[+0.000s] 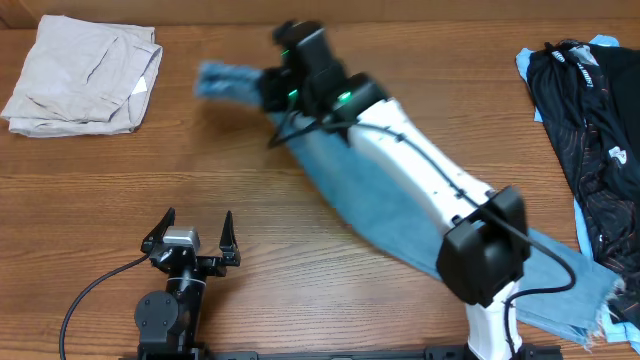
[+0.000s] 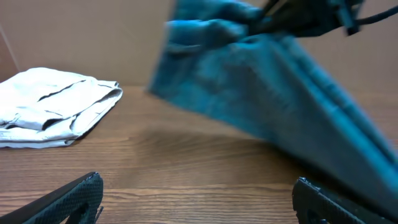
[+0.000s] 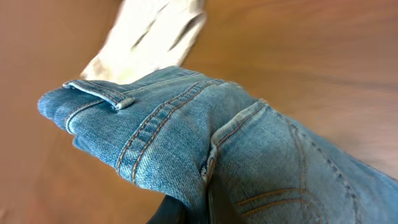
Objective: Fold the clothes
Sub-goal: 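Drag the jeans leftward and lay them flat across the table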
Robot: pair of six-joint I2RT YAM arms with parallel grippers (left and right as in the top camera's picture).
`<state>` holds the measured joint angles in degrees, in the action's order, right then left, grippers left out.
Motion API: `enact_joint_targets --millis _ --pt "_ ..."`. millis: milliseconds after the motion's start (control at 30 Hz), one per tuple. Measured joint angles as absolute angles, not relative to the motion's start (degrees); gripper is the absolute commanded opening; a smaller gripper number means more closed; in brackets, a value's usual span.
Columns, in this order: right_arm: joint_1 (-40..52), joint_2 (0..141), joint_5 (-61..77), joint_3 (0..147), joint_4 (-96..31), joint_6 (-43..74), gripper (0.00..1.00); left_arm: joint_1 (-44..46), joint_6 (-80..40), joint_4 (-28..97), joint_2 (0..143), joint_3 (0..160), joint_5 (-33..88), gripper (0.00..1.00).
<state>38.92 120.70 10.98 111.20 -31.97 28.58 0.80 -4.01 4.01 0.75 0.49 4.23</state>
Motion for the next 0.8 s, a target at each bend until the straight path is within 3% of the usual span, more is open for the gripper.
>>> enact_joint_targets --millis 233,300,333,400,533,800 --pt "47.1 121.7 12.7 111.0 -29.6 30.4 0.06 0.8 -4.0 4.0 0.8 0.5 4.2 1.00" --pt "48.7 121.7 12.7 111.0 -29.2 30.7 0.29 0.8 -4.0 4.0 0.8 0.5 4.2 1.00" --pt "49.4 121.7 12.7 111.0 -29.1 30.9 0.34 0.8 -4.0 4.0 0.8 0.5 4.2 1.00" --pt "50.7 121.7 12.9 111.0 -28.5 31.3 0.35 0.8 -4.0 4.0 0.8 0.5 4.2 1.00" --pt "51.8 121.7 12.1 111.0 -28.1 31.4 0.48 0.8 -4.0 4.0 0.8 0.5 4.2 1.00" --pt "47.8 121.6 6.8 112.6 -39.5 29.1 0.49 0.8 -4.0 4.0 0.8 0.5 4.2 1.00"
